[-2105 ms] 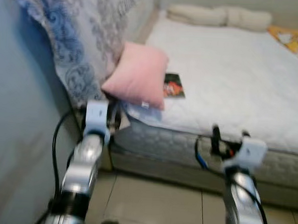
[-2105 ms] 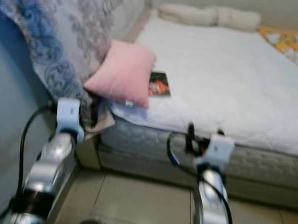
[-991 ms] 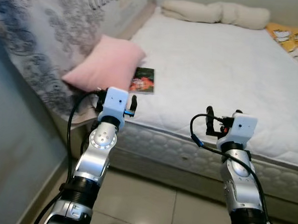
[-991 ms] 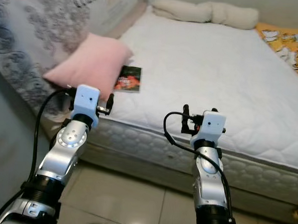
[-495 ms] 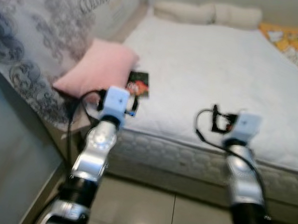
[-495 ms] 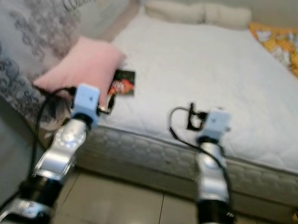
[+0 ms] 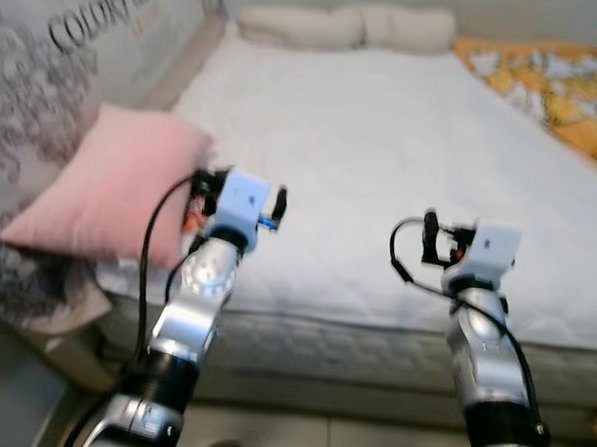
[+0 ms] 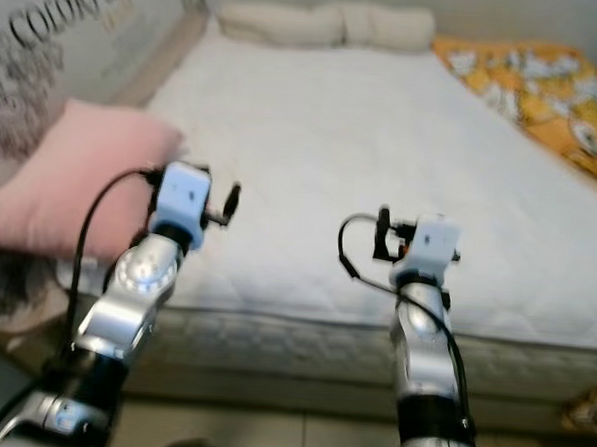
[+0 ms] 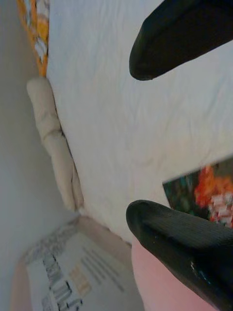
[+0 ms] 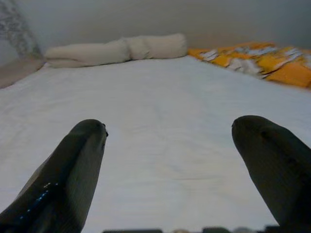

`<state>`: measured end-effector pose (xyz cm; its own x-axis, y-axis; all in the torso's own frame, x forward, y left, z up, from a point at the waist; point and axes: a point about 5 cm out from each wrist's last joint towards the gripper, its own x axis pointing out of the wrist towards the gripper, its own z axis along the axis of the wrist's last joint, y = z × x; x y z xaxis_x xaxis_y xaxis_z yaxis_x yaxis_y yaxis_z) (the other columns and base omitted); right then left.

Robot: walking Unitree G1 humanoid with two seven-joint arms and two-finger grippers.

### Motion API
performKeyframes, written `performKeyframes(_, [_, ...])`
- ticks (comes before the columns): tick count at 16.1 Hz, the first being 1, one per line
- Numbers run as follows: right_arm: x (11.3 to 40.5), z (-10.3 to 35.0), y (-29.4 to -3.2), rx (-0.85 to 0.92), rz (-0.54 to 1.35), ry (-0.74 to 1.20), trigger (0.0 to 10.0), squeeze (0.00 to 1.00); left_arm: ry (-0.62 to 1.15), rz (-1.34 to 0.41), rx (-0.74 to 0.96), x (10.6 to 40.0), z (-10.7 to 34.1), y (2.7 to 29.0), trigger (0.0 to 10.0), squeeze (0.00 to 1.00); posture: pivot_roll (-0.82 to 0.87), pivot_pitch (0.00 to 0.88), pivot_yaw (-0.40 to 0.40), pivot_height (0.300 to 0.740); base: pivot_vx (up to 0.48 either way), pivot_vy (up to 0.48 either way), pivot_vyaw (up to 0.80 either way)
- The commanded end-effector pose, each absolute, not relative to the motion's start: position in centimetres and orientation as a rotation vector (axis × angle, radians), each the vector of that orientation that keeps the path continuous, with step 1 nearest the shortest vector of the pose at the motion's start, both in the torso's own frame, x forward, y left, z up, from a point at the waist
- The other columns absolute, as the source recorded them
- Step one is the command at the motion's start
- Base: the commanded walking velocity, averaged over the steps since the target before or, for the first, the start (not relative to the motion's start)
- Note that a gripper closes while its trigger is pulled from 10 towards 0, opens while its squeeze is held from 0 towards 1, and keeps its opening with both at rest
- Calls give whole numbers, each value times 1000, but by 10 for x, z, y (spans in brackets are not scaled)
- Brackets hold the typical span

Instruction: Clean up the room

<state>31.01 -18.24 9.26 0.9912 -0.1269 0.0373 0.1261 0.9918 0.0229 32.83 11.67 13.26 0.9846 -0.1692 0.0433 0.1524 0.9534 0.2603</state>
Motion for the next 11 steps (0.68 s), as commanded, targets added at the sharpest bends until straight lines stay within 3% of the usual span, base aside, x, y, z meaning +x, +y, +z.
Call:
performKeyframes(1, [316, 99, -175, 22, -101, -64, 10000, 0, -91, -143, 271, 331, 140, 122, 10000, 0, 22, 0, 9, 736, 465, 0, 0])
performKeyframes(3, [320, 101, -175, 18, -99, -72, 10000, 0, -91, -137, 266, 332, 142, 123, 10000, 0, 27, 0, 12, 736, 443, 0, 0])
performKeyframes(11, [318, 97, -168, 29, -68, -69, 10000, 0, -49, -171, 322, 335, 138, 124, 10000, 0, 34, 0, 8, 736, 0, 475, 0])
